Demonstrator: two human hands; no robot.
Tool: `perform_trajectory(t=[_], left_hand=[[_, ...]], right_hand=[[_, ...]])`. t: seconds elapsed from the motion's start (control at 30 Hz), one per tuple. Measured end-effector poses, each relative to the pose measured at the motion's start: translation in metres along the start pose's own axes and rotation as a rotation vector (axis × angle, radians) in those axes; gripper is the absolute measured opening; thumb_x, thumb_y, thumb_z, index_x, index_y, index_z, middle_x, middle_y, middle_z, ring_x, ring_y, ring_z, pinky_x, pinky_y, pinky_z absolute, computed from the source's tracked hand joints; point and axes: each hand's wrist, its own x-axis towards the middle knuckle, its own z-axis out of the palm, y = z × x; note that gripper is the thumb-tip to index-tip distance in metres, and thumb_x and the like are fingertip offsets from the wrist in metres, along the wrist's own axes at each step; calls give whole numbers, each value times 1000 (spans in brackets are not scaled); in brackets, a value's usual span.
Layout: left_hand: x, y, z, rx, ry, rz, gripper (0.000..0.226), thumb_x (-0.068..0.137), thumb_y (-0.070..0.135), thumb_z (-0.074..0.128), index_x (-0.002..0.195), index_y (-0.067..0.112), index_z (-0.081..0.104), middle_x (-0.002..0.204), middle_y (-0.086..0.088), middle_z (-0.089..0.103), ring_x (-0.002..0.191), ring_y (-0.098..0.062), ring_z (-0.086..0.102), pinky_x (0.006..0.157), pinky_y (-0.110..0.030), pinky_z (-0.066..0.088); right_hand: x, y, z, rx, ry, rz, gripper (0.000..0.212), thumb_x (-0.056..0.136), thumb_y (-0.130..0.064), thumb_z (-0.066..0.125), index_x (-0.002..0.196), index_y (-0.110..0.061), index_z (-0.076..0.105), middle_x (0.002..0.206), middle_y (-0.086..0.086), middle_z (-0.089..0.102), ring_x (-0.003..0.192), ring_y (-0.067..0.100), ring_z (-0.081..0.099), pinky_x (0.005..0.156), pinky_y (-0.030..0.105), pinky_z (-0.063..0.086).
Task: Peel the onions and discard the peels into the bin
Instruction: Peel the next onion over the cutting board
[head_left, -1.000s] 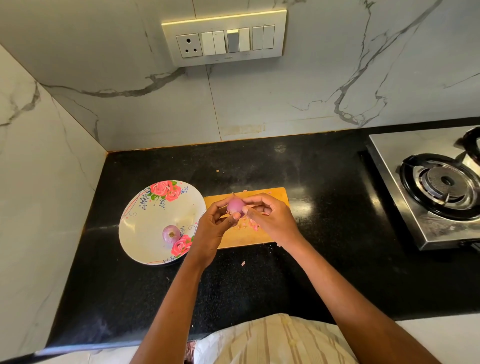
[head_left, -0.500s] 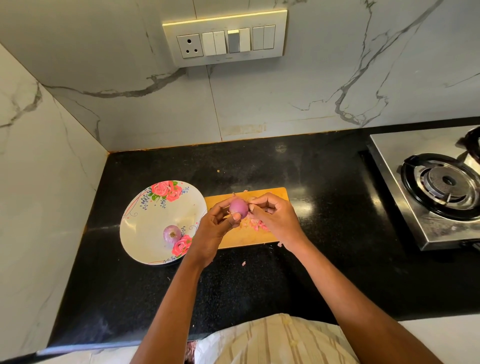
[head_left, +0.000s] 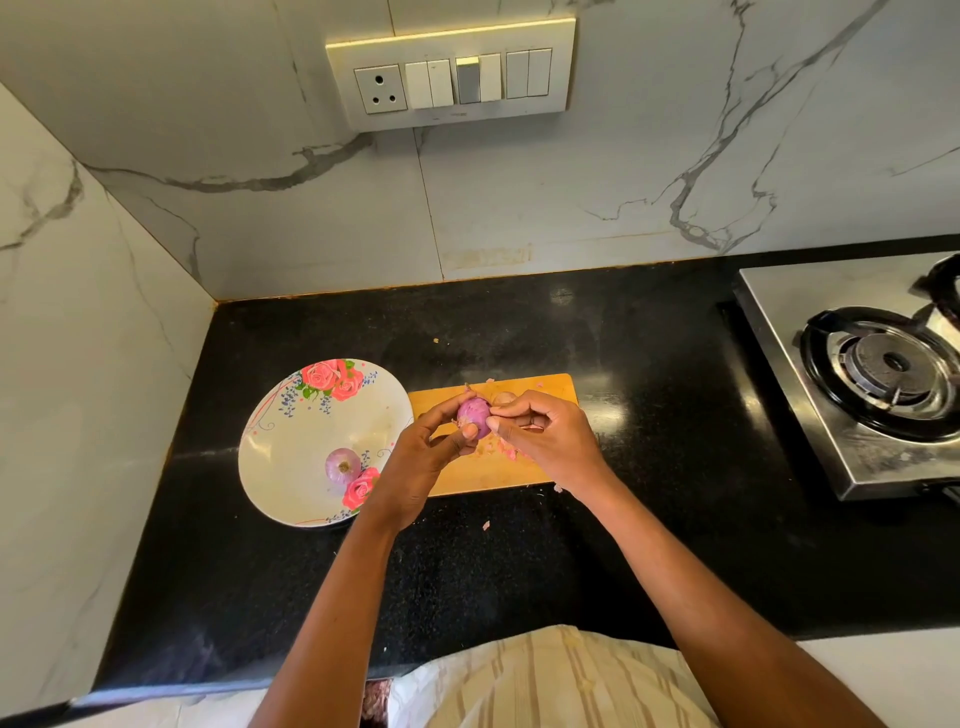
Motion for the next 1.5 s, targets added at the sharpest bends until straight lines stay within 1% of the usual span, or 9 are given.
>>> perform_trajectory(t=[0.17, 0.27, 0.47, 0.77, 0.93, 1.03, 1.13, 1.27, 1.5], left_hand=[[-1, 0, -4, -16, -29, -23, 47, 91, 34, 66, 137, 32, 60, 133, 10, 63, 119, -15, 64, 92, -27, 55], [-1, 0, -3, -25, -43, -30, 48, 91, 33, 66, 138, 29, 59, 133, 7, 63, 118, -16, 65, 91, -27, 55], [1, -1, -3, 0, -23, -32, 52, 90, 39, 67, 140, 30, 58, 136, 3, 62, 115, -18, 66, 92, -27, 56], [0, -3, -5, 30, -25, -30, 50, 91, 39, 66, 140, 29, 59, 135, 2, 62, 108, -12, 68, 89, -24, 55], [-1, -3, -6, 5, -35, -50, 46, 91, 38, 65, 136, 32, 61, 132, 2, 63, 112, -16, 67, 90, -25, 55], [-1, -2, -4, 23, -1, -31, 50, 91, 38, 66, 139, 28, 60, 131, 5, 63, 108, -13, 68, 89, -25, 55], [1, -2, -2, 10, 61, -11, 48, 88, 37, 69, 135, 29, 61, 130, 7, 63, 107, -11, 68, 87, -26, 57], [6, -6, 1, 56, 150, -9, 52, 82, 40, 74, 131, 28, 62, 128, 3, 64, 104, -12, 69, 86, -28, 60], [8, -12, 1, 102, 202, -11, 54, 80, 40, 77, 130, 25, 60, 129, 2, 64, 104, -15, 69, 91, -37, 60]], right_hand=[[-1, 2, -1, -80, 32, -28, 15, 86, -6, 79, 88, -20, 75, 81, -23, 71, 80, 1, 68, 75, 16, 53], [0, 4, -3, -99, 61, -37, 11, 88, -7, 78, 88, -16, 73, 82, -17, 69, 79, 1, 66, 74, 17, 53], [-2, -3, 3, -16, -30, 12, 19, 90, -16, 77, 106, -26, 73, 103, -20, 74, 101, 5, 71, 89, 23, 58], [-2, 0, 2, -141, -6, -8, 9, 88, -11, 78, 95, -17, 77, 86, -16, 71, 83, -1, 68, 78, 15, 54], [-1, 5, 0, -94, 53, 38, 8, 90, -9, 76, 95, -15, 76, 92, -6, 75, 86, 6, 71, 81, 22, 57], [-2, 3, 1, -23, 17, 76, 13, 93, -11, 73, 106, -9, 76, 101, -4, 75, 94, 9, 73, 83, 24, 59], [-5, -3, 4, -10, 12, 61, 20, 92, -14, 75, 112, -13, 74, 109, -7, 74, 101, 5, 71, 86, 19, 56], [-7, -5, 10, -51, 83, 45, 21, 89, -14, 78, 104, -26, 71, 103, -14, 74, 98, 1, 70, 86, 17, 56], [-7, -1, 13, -130, 154, 26, 22, 88, -7, 78, 106, -5, 66, 95, -4, 76, 86, 0, 72, 73, 13, 55]])
